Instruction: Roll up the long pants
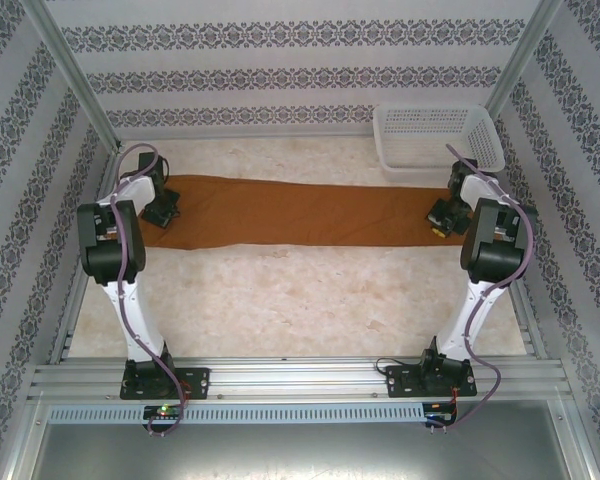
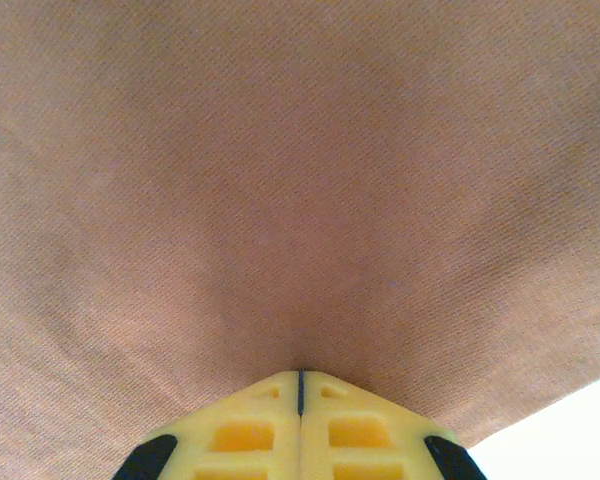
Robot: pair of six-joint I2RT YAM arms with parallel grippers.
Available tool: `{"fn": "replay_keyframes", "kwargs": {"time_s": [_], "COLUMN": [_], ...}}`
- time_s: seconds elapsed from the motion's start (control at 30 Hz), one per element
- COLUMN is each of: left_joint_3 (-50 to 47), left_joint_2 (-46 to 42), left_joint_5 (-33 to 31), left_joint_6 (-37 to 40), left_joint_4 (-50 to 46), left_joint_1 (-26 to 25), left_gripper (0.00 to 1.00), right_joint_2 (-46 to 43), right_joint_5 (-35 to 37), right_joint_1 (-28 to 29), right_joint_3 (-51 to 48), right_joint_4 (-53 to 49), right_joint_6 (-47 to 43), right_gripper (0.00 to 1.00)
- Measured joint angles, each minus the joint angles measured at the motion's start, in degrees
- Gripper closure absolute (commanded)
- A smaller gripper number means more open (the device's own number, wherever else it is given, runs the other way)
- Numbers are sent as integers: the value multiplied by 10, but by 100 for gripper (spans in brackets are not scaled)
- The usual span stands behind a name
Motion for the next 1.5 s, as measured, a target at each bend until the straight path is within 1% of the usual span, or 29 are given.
{"fn": "replay_keyframes", "kwargs": {"time_s": [0.2,0.23,0.27,0.3,0.33,0.37,0.4,0.43,0.47,0.6,0.73,0.8,0.9,1.13,1.37,1.47,1.5], "left_joint_3": [-85,-101,-113,-126,-136,-140,-142,-142,-142,-142,-136,-134,-134,-134,-134,-134,-134], "left_joint_2": [-64,-76,-85,-95,-104,-109,-113,-116,-120,-153,-199,-216,-228,-233,-235,-241,-245], "left_joint_5": [-25,-31,-33,-34,-36,-35,-33,-29,-25,-7,6,15,29,38,45,45,45], "left_joint_6": [18,21,24,29,34,40,45,51,57,73,76,76,76,77,88,89,89], "left_joint_4": [-23,-28,-32,-34,-37,-40,-42,-42,-42,-44,-45,-43,-43,-44,-47,-52,-54], "left_joint_1": [8,10,12,15,19,22,24,26,27,29,30,30,30,30,30,30,30], "left_gripper": [100,100,96,84,67,40,2,0,0,0,0,0,0,0,0,0,0], "right_joint_2": [-65,-75,-81,-88,-93,-98,-105,-111,-116,-117,-85,-61,-21,48,59,62,62], "right_joint_5": [22,23,23,24,25,26,26,27,29,50,88,111,129,135,138,134,130], "right_joint_1": [1,1,1,1,1,0,-1,-2,-5,-40,-91,-109,-124,-127,-127,-127,-127], "right_joint_3": [-95,-108,-116,-124,-128,-129,-128,-121,-110,11,127,148,144,104,101,101,101], "right_joint_4": [-1,-3,-4,-6,-11,-16,-22,-33,-44,-94,-102,-104,-110,-113,-110,-108,-108], "right_joint_6": [-5,-8,-10,-10,-13,-14,-18,-24,-29,-59,-85,-93,-103,-103,-104,-104,-104], "right_gripper": [100,95,77,41,15,7,3,2,2,2,2,2,3,5,4,8,11]}}
